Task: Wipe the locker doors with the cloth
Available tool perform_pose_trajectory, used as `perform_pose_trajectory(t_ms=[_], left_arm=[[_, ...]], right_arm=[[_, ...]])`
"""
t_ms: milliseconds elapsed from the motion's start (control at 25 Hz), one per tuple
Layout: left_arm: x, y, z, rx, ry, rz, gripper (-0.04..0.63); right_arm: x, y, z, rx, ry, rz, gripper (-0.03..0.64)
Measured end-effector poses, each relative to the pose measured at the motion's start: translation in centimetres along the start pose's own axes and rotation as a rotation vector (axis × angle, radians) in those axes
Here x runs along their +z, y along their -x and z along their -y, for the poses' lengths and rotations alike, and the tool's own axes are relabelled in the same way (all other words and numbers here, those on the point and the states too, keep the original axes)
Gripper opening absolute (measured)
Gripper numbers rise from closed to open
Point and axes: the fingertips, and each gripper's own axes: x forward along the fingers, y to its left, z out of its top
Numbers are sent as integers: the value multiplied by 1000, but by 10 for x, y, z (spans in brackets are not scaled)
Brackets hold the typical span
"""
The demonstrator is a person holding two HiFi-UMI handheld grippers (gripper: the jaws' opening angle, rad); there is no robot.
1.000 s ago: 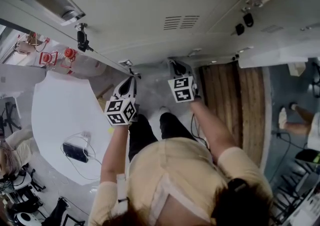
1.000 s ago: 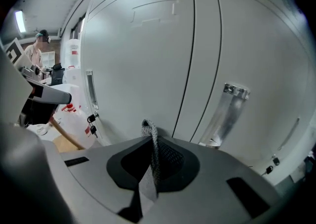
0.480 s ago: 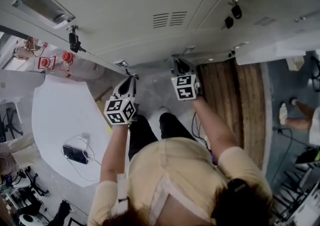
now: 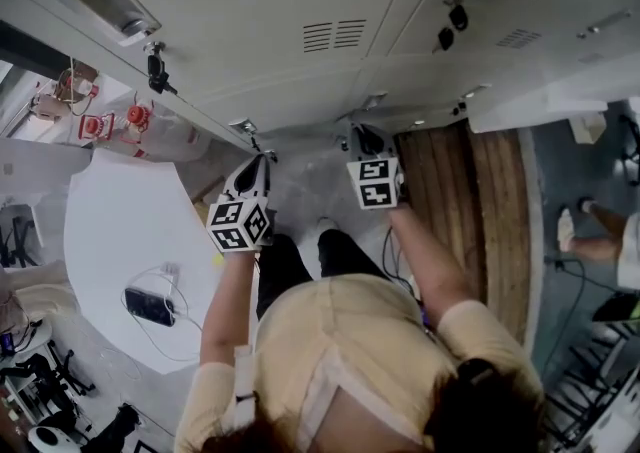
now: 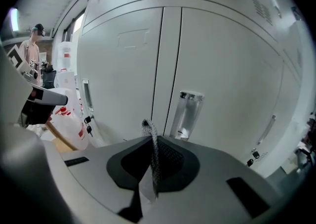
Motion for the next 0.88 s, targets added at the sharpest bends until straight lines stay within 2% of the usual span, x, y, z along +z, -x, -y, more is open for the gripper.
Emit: perform_pose_trajectory(t_ms=[400, 880], left_arm=[[19, 29, 5, 1, -71, 8, 2], [58, 66, 15, 11, -118, 31, 2]], right_arm=[[20, 40, -10, 21, -21, 37, 14], [74, 94, -27, 96, -53, 115, 14]])
